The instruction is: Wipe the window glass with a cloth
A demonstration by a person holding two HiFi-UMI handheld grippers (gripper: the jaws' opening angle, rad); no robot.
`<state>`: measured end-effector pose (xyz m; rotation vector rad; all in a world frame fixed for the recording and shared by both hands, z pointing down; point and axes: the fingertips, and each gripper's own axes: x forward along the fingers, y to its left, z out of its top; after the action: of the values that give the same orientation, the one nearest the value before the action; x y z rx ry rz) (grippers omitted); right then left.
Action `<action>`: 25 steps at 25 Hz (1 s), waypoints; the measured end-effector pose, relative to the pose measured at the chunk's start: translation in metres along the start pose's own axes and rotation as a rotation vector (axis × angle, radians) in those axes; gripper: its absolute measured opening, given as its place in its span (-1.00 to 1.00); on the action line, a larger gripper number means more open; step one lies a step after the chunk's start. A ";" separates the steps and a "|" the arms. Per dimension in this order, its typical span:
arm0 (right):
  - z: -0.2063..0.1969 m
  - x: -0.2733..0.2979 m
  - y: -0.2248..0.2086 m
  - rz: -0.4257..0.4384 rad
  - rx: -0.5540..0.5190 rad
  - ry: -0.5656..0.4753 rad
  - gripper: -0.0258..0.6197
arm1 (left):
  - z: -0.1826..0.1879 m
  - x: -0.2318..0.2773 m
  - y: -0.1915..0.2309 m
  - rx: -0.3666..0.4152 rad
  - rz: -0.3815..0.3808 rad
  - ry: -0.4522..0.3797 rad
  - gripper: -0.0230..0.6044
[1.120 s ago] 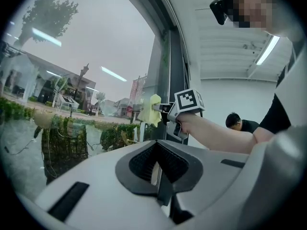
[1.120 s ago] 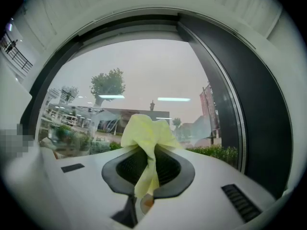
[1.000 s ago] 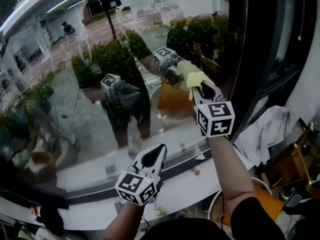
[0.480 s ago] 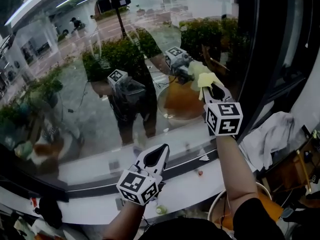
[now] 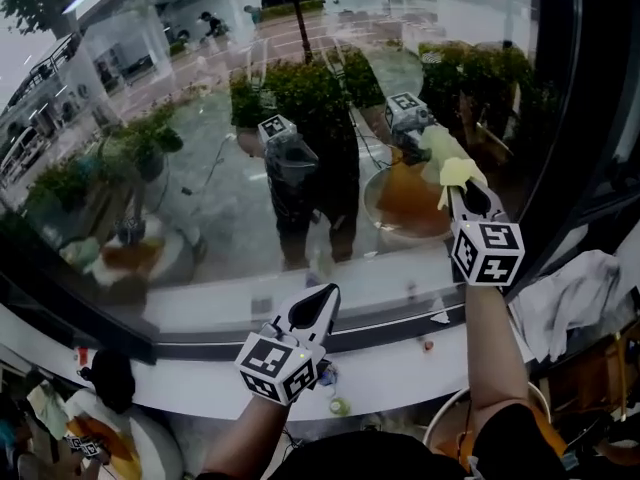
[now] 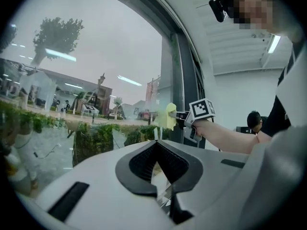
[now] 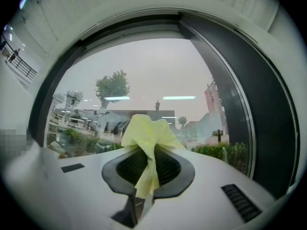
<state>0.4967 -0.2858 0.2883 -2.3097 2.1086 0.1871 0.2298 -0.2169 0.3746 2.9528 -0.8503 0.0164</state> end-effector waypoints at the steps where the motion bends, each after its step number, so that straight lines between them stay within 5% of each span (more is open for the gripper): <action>1: -0.001 -0.003 0.011 0.014 0.003 0.000 -0.75 | 0.001 -0.008 0.005 0.000 0.014 -0.001 -0.90; 9: 0.003 -0.031 0.129 0.089 0.023 0.017 -0.75 | 0.010 -0.111 0.053 -0.012 0.078 -0.005 -0.90; 16: -0.006 -0.069 0.190 0.187 0.018 0.027 -0.75 | -0.004 -0.163 0.057 -0.032 0.163 -0.020 -0.90; 25: -0.019 -0.126 0.362 0.381 0.051 0.060 -0.75 | -0.036 -0.291 0.105 -0.119 0.260 -0.016 -0.90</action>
<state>0.1277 -0.1962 0.3454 -1.8872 2.5313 0.0645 -0.0719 -0.1486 0.4087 2.7175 -1.1867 -0.0432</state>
